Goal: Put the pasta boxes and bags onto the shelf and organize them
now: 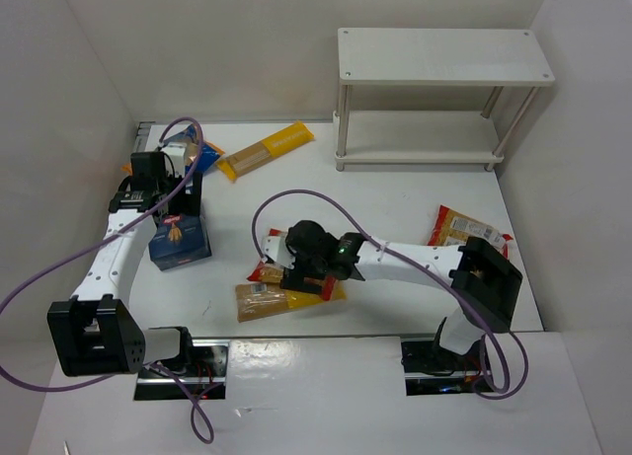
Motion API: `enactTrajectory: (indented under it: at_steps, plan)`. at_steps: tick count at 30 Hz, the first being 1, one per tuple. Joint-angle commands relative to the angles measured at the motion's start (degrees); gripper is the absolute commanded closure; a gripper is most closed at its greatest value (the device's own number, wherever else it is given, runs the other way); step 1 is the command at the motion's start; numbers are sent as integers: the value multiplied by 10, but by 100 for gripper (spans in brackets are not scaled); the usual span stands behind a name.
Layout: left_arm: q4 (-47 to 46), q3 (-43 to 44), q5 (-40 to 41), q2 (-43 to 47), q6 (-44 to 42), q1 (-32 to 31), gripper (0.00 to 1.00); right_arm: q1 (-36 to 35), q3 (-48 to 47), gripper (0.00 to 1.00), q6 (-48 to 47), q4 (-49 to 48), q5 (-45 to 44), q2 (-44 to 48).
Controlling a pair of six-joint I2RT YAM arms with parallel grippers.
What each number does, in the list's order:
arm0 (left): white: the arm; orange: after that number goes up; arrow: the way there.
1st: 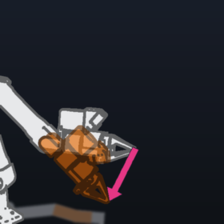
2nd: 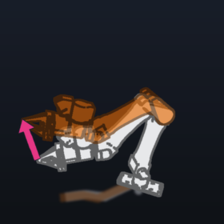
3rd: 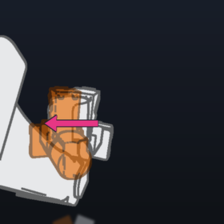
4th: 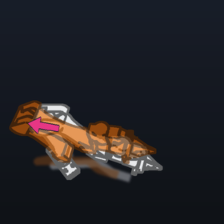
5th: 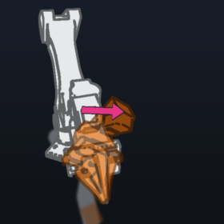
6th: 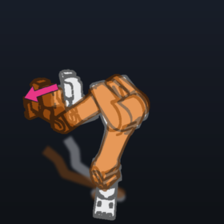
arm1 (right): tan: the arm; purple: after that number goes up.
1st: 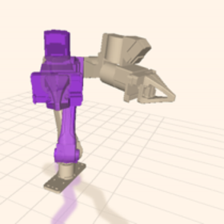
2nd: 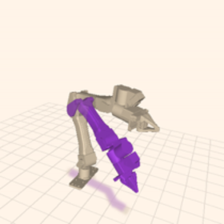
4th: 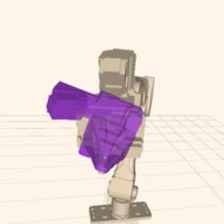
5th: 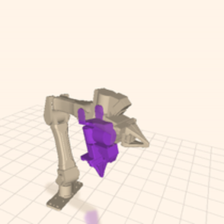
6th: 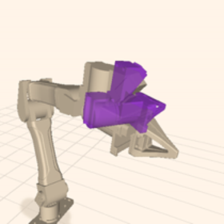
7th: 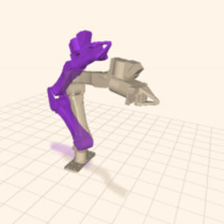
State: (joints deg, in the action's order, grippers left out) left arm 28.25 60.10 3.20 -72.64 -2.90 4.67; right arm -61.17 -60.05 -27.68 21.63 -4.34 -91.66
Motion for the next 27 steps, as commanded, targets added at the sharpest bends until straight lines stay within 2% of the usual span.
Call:
enactTrajectory:
  at_steps: [1, 7, 11, 17, 27]
  plan:
    - [-16, -3, 5, 4, -4, -3, 0, -4, -6, 0, 13, -76, -71, -8]
    - [-16, -3, 0, 4, -4, -3, 0, -4, -23, 0, 1, -80, -110, -54]
    - [-16, -3, 0, 9, -4, -3, 0, -4, -34, 0, 1, -39, -64, -82]
    - [-16, -3, -6, 9, -10, -3, 0, -4, -34, 0, -5, -45, -49, -95]
    - [-16, -3, -6, 9, -10, -3, 0, 85, -82, 0, -21, -40, 20, -169]
